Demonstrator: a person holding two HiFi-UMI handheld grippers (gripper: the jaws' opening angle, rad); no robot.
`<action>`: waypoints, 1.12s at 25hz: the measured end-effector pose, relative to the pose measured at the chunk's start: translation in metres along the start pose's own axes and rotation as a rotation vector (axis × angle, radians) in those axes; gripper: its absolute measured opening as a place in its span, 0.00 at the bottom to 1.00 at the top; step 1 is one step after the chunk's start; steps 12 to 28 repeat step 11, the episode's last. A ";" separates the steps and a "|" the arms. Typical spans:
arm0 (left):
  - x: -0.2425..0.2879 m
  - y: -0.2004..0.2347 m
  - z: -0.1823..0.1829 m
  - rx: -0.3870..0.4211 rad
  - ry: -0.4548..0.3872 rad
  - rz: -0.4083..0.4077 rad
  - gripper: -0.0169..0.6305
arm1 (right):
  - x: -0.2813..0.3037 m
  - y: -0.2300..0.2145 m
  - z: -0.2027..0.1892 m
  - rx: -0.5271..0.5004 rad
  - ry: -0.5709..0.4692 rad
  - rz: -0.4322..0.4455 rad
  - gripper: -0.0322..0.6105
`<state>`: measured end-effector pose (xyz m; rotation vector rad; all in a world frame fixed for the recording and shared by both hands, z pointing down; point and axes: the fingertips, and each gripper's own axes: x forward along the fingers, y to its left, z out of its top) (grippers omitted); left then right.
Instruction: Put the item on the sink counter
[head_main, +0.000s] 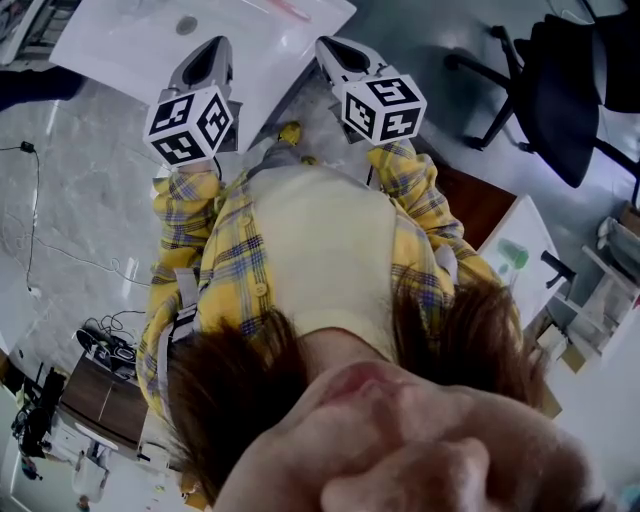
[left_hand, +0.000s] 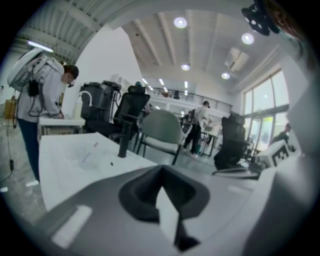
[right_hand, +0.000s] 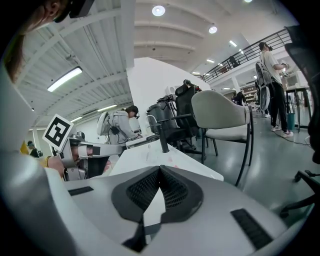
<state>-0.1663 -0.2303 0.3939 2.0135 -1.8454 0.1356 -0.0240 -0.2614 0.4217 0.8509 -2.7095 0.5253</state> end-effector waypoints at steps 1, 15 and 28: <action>0.000 0.000 0.000 -0.003 0.000 -0.003 0.04 | 0.000 0.000 0.000 0.000 0.000 0.000 0.07; -0.001 0.002 -0.004 -0.009 -0.010 -0.025 0.04 | 0.005 -0.002 -0.003 0.001 0.000 -0.005 0.07; -0.001 0.002 -0.004 -0.009 -0.010 -0.025 0.04 | 0.005 -0.002 -0.003 0.001 0.000 -0.005 0.07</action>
